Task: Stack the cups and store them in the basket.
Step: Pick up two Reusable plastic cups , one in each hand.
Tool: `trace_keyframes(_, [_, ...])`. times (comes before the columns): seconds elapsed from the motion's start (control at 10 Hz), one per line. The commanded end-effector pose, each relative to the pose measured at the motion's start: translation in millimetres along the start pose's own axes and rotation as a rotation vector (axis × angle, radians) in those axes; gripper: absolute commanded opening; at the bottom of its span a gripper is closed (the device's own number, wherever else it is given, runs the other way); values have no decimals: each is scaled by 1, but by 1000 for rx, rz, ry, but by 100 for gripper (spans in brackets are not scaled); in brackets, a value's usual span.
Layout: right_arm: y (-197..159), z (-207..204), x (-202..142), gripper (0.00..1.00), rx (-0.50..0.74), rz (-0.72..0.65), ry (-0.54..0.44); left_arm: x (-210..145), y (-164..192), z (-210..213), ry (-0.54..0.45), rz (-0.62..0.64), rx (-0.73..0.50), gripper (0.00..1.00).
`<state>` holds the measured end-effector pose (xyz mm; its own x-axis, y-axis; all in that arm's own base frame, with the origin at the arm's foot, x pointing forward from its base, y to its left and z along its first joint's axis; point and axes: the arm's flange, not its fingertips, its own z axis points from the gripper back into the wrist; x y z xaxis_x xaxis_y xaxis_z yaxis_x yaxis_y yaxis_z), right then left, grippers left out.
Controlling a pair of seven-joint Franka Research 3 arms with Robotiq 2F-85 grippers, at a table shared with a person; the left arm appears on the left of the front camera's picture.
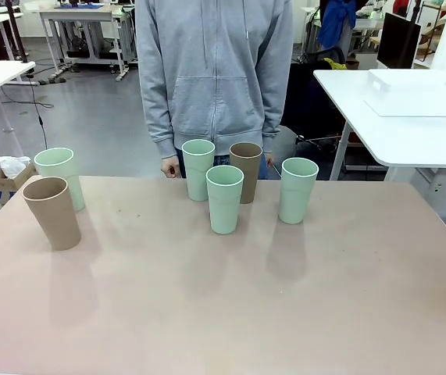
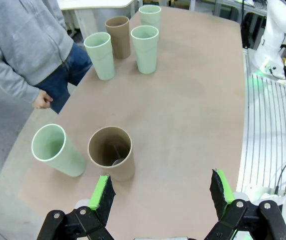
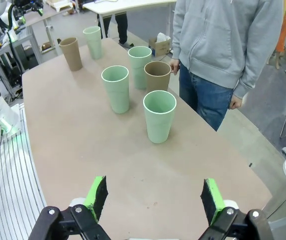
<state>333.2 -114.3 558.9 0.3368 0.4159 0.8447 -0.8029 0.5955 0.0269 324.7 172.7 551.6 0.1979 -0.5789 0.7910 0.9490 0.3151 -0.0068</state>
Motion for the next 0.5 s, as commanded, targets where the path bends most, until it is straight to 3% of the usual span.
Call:
trace_keyframes(0.0, [-2,-1,1,100,1,24,-19,1,1,2,-12,-19,-6,100])
trace_keyframes(0.4, [-2,-1,1,100,1,24,-19,1,1,2,-12,-19,-6,100])
